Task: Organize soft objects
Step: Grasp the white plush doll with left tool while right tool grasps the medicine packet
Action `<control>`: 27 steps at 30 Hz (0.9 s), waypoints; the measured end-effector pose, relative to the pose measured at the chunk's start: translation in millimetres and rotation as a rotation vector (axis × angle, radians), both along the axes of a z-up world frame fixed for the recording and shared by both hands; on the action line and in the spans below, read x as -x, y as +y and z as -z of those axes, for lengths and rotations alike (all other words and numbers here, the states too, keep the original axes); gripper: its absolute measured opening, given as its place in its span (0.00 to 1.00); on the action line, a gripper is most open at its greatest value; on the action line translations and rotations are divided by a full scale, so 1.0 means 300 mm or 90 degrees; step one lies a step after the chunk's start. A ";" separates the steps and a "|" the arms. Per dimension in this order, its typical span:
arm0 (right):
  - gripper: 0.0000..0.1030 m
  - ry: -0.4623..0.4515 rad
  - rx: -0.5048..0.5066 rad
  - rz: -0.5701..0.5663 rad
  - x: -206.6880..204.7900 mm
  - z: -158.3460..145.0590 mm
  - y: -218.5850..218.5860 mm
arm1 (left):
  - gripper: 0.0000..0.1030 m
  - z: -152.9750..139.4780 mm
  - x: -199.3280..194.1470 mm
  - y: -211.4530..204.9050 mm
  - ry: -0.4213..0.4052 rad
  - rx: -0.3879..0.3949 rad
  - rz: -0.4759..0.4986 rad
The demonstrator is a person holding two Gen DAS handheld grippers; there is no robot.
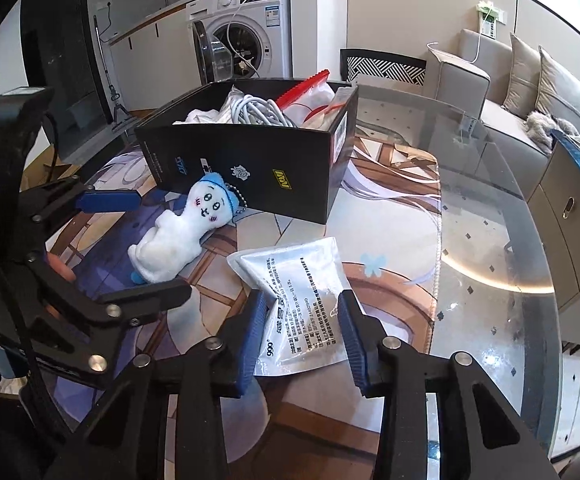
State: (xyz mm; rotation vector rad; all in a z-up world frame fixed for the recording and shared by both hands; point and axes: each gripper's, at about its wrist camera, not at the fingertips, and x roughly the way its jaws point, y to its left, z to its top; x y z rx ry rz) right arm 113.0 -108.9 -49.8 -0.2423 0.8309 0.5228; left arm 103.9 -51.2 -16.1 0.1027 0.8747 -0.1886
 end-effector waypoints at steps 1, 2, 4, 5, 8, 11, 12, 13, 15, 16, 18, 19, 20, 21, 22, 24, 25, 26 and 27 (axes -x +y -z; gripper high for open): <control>0.37 0.000 0.001 -0.001 0.000 0.001 0.002 | 0.99 0.004 -0.004 -0.004 0.002 -0.002 0.003; 0.37 0.000 0.001 -0.001 0.000 0.002 0.003 | 0.98 0.009 -0.005 -0.005 0.005 -0.002 0.006; 0.37 -0.001 0.001 -0.001 0.000 0.001 0.003 | 0.84 0.018 -0.012 -0.009 0.014 0.004 0.012; 0.37 -0.004 0.002 0.002 0.000 -0.001 0.002 | 0.82 0.021 -0.014 -0.006 0.018 0.013 0.016; 0.37 -0.011 0.001 0.001 0.001 -0.007 0.003 | 0.59 0.011 -0.013 0.011 0.012 0.032 0.014; 0.47 -0.021 0.004 0.006 0.001 -0.008 0.002 | 0.39 0.002 -0.005 0.033 0.008 0.066 0.029; 0.49 -0.022 0.006 0.010 -0.001 -0.007 0.000 | 0.38 0.001 -0.003 0.038 0.008 0.074 0.030; 0.49 -0.021 0.006 0.012 -0.004 -0.007 -0.002 | 0.37 0.002 0.000 0.043 0.008 0.081 0.030; 0.52 -0.021 0.006 0.019 -0.009 -0.006 -0.009 | 0.37 -0.001 0.004 0.051 0.006 0.089 0.028; 0.53 -0.019 0.008 0.021 -0.013 -0.003 -0.011 | 0.37 -0.002 0.007 0.056 0.004 0.090 0.028; 0.61 -0.017 0.015 0.026 -0.017 0.001 -0.016 | 0.37 -0.007 0.013 0.062 -0.001 0.096 0.027; 0.62 -0.014 0.014 0.025 -0.019 0.002 -0.019 | 0.37 -0.011 0.016 0.065 -0.004 0.099 0.027; 0.64 -0.007 0.013 0.020 -0.021 0.006 -0.020 | 0.37 -0.015 0.018 0.068 -0.006 0.101 0.026; 0.67 -0.003 0.016 0.018 -0.022 0.009 -0.021 | 0.37 -0.018 0.021 0.070 -0.008 0.103 0.026; 0.69 -0.002 0.017 0.017 -0.022 0.012 -0.022 | 0.37 -0.023 0.024 0.072 -0.012 0.104 0.025; 0.71 0.007 0.013 0.014 -0.028 0.023 -0.023 | 0.37 -0.030 0.025 0.076 -0.016 0.106 0.024; 0.71 0.009 0.012 0.017 -0.030 0.025 -0.022 | 0.36 -0.034 0.028 0.079 -0.018 0.108 0.024; 0.71 0.011 0.013 0.022 -0.036 0.031 -0.021 | 0.37 -0.036 0.030 0.080 -0.019 0.109 0.024; 0.72 0.008 0.012 0.024 -0.036 0.031 -0.020 | 0.36 -0.040 0.034 0.082 -0.022 0.112 0.025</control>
